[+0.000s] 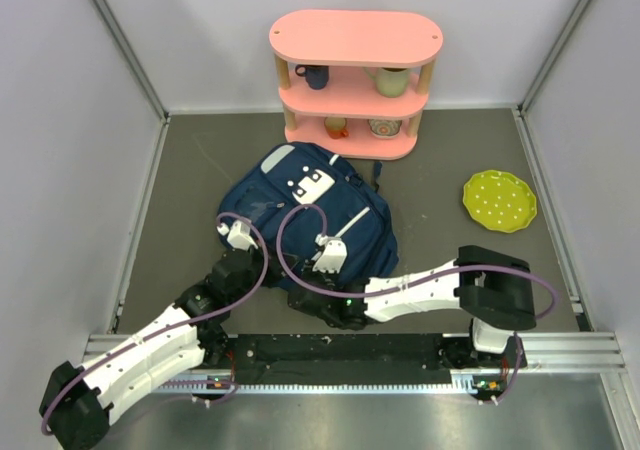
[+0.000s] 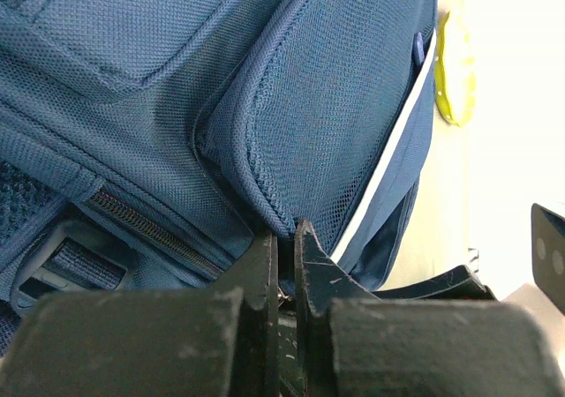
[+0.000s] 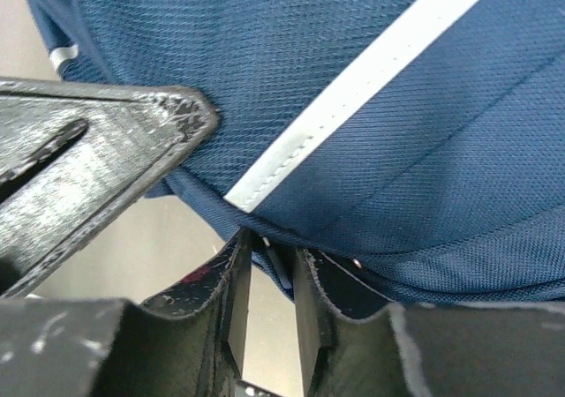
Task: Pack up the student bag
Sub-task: Zip the student bag at the center of the board.
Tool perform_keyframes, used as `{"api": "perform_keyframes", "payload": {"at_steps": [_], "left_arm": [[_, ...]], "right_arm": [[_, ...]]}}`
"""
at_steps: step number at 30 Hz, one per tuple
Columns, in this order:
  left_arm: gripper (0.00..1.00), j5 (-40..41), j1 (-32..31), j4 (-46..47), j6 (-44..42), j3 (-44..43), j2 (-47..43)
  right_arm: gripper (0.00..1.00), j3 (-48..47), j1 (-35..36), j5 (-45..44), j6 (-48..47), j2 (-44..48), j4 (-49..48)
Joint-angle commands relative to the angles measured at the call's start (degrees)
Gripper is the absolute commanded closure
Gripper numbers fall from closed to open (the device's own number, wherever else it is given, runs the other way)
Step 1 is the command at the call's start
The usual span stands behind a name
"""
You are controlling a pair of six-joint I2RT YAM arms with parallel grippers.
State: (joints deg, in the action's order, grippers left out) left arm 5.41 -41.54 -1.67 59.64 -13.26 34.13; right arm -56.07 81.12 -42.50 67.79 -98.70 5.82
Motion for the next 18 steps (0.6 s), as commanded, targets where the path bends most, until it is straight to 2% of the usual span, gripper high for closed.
{"api": "perform_keyframes", "payload": {"at_steps": [1,3,4,5,9,12,14,18], "left_arm": [[1.0,-8.9,-1.0,2.8,0.2,-0.2,-2.0],[1.0,-8.9,-1.1,2.8,0.3,-0.1,-2.0],[1.0,-8.9,-1.0,2.8,0.3,-0.1,-2.0],[1.0,-8.9,-1.1,2.8,0.4,-0.2,-1.9],[1.0,-8.5,-1.1,2.7,0.0,-0.5,-1.7],[1.0,-8.3,-1.1,2.3,-0.8,-0.7,-1.6],[1.0,-8.0,-1.1,1.8,-1.8,-0.9,-1.4],[1.0,-6.0,-1.1,-2.4,-3.7,-1.3,-1.4]], "right_arm": [[0.81,0.6,-3.3,-15.8,4.8,-3.9,11.0],[0.86,0.6,-3.3,-16.4,5.2,-4.7,12.1],[0.96,0.4,-3.3,-16.7,5.8,-4.8,12.4],[0.98,0.5,-3.3,-16.8,6.0,-4.9,12.5],[1.0,0.9,-3.3,-17.4,5.7,-3.5,13.5],[1.0,1.3,-3.2,-17.3,-0.3,1.5,12.2],[1.0,3.8,-3.2,-16.4,-9.8,5.2,8.3],[1.0,11.1,-4.0,-5.5,-24.2,13.7,-5.5]]}}
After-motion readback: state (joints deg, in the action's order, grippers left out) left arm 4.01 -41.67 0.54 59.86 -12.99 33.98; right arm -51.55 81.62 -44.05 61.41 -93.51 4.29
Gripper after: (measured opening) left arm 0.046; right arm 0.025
